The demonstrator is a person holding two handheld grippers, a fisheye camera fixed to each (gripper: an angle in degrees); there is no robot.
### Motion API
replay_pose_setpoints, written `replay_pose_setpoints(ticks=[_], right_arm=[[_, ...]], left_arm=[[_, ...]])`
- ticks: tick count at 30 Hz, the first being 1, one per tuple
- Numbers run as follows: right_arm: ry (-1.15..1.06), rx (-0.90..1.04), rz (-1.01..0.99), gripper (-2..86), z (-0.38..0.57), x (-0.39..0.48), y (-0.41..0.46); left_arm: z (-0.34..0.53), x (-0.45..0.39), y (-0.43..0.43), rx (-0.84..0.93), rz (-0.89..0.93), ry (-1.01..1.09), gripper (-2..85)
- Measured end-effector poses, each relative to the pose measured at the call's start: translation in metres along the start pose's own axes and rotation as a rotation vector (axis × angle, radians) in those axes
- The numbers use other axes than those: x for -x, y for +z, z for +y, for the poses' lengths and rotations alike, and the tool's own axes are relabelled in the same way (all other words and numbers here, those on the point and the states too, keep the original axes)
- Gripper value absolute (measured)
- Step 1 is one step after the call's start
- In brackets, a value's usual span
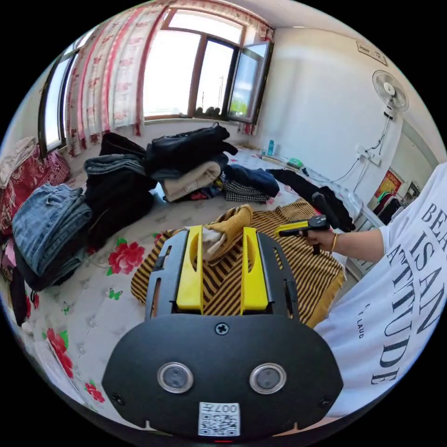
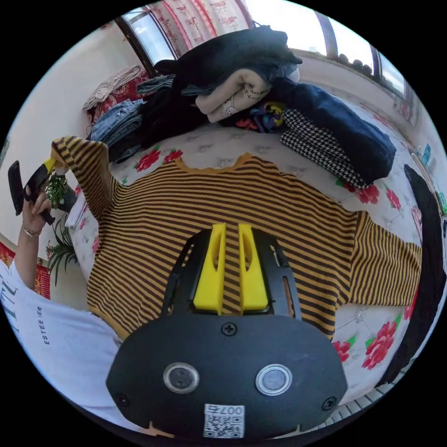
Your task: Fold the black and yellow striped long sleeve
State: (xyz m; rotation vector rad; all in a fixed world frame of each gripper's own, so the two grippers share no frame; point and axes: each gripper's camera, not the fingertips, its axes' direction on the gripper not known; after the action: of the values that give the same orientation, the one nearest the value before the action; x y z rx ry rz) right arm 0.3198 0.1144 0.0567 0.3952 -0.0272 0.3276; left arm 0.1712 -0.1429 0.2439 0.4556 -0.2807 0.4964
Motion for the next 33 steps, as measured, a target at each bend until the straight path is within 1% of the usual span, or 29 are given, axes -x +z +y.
replay_pose_setpoints(ticks=[1,2,5,6,8,10,14,16,17,18,19,20,22,24,27,29,31,33], right_arm=[[0.026,-0.015,-0.03,4.1,0.012,-0.007,-0.006],[0.038,-0.016,-0.049,4.4,0.017,-0.011,-0.009],[0.085,0.003,-0.087,5.8,0.031,-0.026,-0.017],[0.075,0.009,-0.103,6.6,0.03,-0.027,-0.018],[0.027,0.002,-0.113,7.6,0.023,-0.022,-0.019],[-0.031,0.009,-0.093,8.8,0.005,-0.011,-0.014],[-0.087,0.066,-0.074,8.0,-0.024,-0.001,0.009],[-0.088,0.231,-0.161,4.8,-0.041,-0.005,0.03],[-0.09,0.229,-0.165,4.0,-0.044,-0.007,0.028],[-0.101,0.161,-0.181,2.9,-0.046,-0.013,0.012],[-0.074,0.073,-0.189,2.3,-0.046,-0.023,-0.009],[-0.046,0.036,-0.175,2.1,-0.046,-0.03,-0.02],[0.039,-0.053,-0.113,2.1,-0.036,-0.055,-0.055],[0.096,-0.051,-0.092,2.7,-0.024,-0.073,-0.065],[0.245,0.019,-0.038,4.2,0.0,-0.103,-0.066],[0.305,-0.032,-0.02,5.0,0.017,-0.121,-0.082],[0.419,-0.133,0.019,6.3,0.042,-0.156,-0.115],[0.531,-0.192,0.063,7.2,0.064,-0.193,-0.141]], left_arm=[[0.003,-0.007,0.032,0.103,0.009,-0.031,11.7],[0.012,-0.01,0.054,0.17,-0.009,-0.083,11.7],[0.044,-0.006,0.073,0.237,-0.078,-0.2,10.1],[0.051,-0.004,0.074,0.246,-0.091,-0.215,10.0],[0.074,0.006,0.078,0.322,-0.151,-0.258,9.2],[0.086,0.015,0.077,0.342,-0.191,-0.292,8.7],[0.096,0.038,0.086,0.344,-0.195,-0.372,8.9],[0.096,0.046,0.101,0.365,-0.191,-0.383,9.0],[0.096,0.051,0.113,0.401,-0.194,-0.396,9.0],[0.097,0.053,0.119,0.417,-0.194,-0.401,8.9],[0.1,0.056,0.129,0.445,-0.198,-0.407,8.7],[0.101,0.056,0.129,0.404,-0.202,-0.396,8.5],[0.104,0.057,0.129,0.38,-0.202,-0.401,8.3],[0.107,0.056,0.127,0.353,-0.209,-0.401,8.3],[0.108,0.056,0.125,0.34,-0.221,-0.432,8.2],[0.107,0.06,0.12,0.345,-0.216,-0.498,7.6],[0.11,0.06,0.108,0.324,-0.22,-0.546,6.1],[0.114,0.056,0.093,0.298,-0.223,-0.588,4.4]])
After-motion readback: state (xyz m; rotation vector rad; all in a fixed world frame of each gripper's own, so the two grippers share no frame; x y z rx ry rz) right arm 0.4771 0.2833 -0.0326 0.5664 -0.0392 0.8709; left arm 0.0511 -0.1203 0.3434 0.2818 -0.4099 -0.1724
